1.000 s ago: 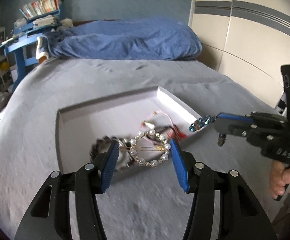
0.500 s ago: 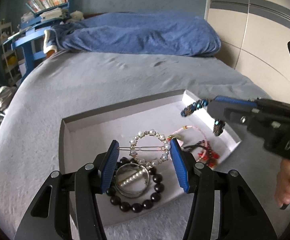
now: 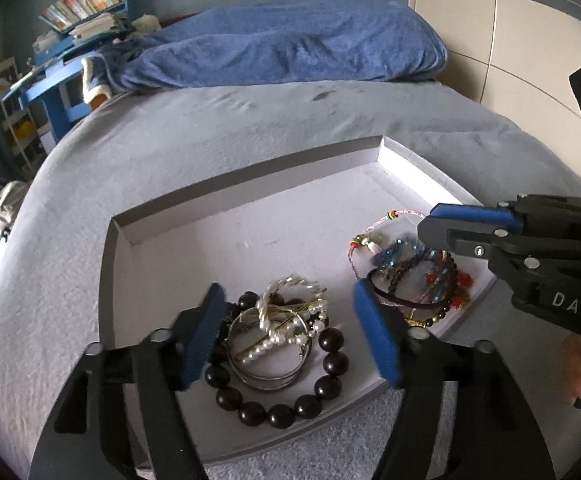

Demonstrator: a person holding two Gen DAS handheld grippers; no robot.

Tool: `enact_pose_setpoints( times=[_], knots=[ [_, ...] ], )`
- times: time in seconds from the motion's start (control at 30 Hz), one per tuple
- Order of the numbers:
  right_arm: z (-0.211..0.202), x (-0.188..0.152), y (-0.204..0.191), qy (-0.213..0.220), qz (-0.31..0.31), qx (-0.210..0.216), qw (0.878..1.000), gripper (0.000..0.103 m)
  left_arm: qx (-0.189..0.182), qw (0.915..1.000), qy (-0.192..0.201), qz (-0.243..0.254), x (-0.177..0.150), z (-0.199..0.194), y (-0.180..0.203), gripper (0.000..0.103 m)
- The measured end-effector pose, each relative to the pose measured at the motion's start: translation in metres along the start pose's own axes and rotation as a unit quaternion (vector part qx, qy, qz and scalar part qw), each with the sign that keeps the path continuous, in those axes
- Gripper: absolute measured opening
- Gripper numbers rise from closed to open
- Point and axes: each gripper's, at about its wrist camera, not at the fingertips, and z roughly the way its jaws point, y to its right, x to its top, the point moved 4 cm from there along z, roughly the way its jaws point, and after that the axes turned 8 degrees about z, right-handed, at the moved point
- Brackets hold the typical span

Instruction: Organize jewelry

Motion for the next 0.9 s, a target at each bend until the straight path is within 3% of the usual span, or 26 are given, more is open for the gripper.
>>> enact_pose_setpoints(
  times=[0.13, 0.2, 0.37, 0.43, 0.5, 0.9],
  knots=[
    [-0.007, 0.001, 0.001, 0.010, -0.003, -0.001, 1.000, 0.024, 0.003, 1.0000, 0.008, 0.003, 0.000, -0.005, 0.001, 0.078],
    [-0.011, 0.002, 0.002, 0.019, 0.002, 0.002, 1.000, 0.037, -0.001, 0.9999, 0.016, -0.004, -0.001, -0.010, 0.000, 0.078],
    [-0.026, -0.003, 0.004, 0.044, 0.011, 0.000, 0.999, 0.048, -0.003, 0.9990, 0.038, -0.025, -0.008, -0.027, -0.003, 0.088],
    [-0.034, -0.007, 0.005, 0.056, 0.012, -0.003, 0.998, 0.056, 0.002, 0.9979, 0.051, -0.041, -0.014, -0.037, -0.005, 0.091],
    [-0.045, -0.013, 0.006, 0.072, 0.014, -0.012, 0.997, 0.071, 0.002, 0.9969, 0.061, -0.049, -0.019, -0.045, -0.004, 0.093],
    [-0.073, -0.063, 0.001, 0.097, 0.007, -0.021, 0.995, 0.095, 0.022, 0.9892, 0.112, -0.092, -0.053, -0.085, 0.006, 0.096]
  ],
)
